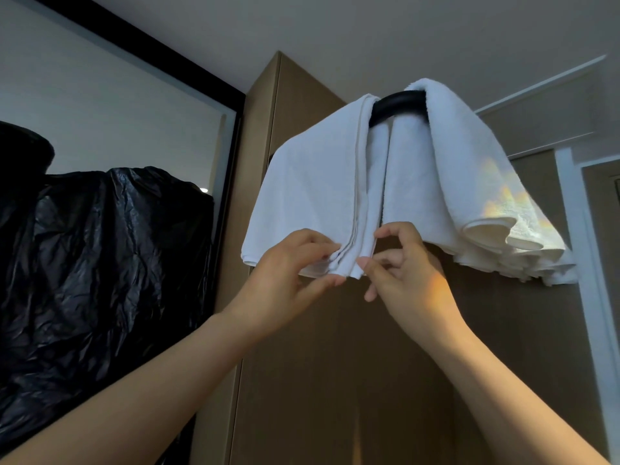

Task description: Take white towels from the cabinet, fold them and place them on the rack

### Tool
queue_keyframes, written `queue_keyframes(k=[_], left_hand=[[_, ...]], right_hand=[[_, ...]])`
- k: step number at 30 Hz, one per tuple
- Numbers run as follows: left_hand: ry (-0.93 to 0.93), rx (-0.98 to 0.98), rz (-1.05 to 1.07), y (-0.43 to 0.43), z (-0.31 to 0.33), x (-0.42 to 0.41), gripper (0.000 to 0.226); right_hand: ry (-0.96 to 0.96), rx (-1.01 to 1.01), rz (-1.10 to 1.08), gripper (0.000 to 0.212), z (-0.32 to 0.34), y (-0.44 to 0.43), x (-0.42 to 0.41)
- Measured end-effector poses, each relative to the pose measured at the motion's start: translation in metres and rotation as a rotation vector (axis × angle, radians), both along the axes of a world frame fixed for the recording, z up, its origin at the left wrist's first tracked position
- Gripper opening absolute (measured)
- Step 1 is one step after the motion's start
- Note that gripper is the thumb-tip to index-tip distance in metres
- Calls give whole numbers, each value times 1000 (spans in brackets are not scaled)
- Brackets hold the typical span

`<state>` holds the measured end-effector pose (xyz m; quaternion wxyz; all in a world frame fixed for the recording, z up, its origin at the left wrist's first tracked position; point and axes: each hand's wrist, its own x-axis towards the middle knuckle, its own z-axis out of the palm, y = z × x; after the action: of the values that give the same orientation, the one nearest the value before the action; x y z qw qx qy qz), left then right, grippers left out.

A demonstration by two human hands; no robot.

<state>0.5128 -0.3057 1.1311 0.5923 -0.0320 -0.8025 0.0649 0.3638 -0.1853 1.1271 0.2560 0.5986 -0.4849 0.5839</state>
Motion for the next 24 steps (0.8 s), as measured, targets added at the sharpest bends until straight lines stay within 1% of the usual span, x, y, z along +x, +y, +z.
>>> queue_keyframes(k=[4,7,15,18,20,22,24], left_hand=[[18,2,-43,-1,1,-1,32],[-8,35,-76,1,1,-4,28],[18,-26,18,1,1,-5,21],[-33,-35,52,2,4,-2,24],[-87,-54,84,3,4,2,30],[-117,-60,103,3,1,5,33],[-86,-40,102,8,-2,12,33]], right_hand=[[-10,15,-2,27,-8,-2,1],[-25,14,-3,26,-6,-1,0],[-57,-11,48,24,-8,-1,-4],[-60,5,25,24,-9,0,-5],[-44,20,-34,27,-9,6,-6],[13,5,-151,30,-9,13,-8],[60,-46,-252,29,-11,24,-6]])
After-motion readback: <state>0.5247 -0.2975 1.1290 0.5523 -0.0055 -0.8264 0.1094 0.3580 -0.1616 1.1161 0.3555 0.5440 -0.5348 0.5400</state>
